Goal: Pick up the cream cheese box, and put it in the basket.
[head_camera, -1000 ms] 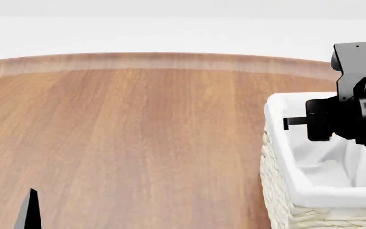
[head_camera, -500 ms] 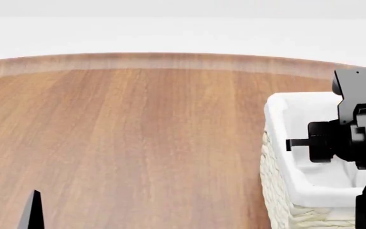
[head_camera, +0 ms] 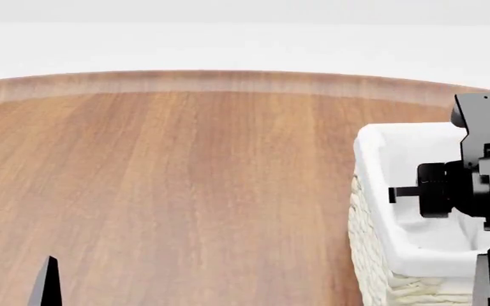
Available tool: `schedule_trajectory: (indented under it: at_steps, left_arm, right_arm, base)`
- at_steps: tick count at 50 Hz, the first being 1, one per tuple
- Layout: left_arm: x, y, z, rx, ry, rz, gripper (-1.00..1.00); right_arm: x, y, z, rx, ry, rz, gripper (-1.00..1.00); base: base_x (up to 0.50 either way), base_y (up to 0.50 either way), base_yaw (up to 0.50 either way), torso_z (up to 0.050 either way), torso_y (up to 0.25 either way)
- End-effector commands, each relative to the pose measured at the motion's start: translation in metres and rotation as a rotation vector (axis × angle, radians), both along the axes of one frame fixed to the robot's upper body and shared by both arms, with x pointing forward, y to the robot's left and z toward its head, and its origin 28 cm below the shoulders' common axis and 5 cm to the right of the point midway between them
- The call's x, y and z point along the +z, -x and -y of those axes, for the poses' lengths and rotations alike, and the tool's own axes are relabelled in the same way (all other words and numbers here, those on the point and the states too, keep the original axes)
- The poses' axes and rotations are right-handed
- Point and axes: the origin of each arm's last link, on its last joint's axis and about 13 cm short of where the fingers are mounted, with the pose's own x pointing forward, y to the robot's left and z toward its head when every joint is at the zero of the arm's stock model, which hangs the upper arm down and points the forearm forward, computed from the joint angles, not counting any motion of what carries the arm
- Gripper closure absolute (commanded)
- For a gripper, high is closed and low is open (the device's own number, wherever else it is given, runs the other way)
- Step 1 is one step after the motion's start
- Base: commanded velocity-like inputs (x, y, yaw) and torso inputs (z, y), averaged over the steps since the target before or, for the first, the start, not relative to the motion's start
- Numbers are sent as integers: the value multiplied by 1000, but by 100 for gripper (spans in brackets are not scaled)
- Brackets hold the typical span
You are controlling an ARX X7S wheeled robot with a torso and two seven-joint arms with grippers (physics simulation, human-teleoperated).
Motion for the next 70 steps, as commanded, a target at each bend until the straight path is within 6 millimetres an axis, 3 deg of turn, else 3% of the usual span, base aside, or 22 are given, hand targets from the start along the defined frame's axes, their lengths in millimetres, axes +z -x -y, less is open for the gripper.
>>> schedule_trajectory:
  at_steps: [1,11,18,27,44,70]
  left_arm:
    - [0,0,0,-2,1,-2,-100]
    - [0,-2,-1,3,1,-3,-100]
    - [-1,-1,0,-2,-3,-5,-100]
    - [-2,-3,-1,1,-3,-4,-100]
    - [-1,-2,0,-2,-4,-4,-100]
    - [-2,-1,0,-4,-5,-3,-100]
  right_arm:
    - [28,0,13,40,-9,55,100]
    - [37,5,26,16,36,57,100]
    - [46,2,22,55,15,93,100]
    - [36,-4,9,112,-74,98,100]
    - [11,1,11,77,-87,45,100]
    - [-5,5,15,50,-75,7,100]
  base:
    - [0,0,0,0,10]
    - [0,0,0,2,0]
    - [0,0,0,0,0]
    - [0,0,0,0,1]
    - [0,0,0,0,1]
    - [0,0,0,0,0]
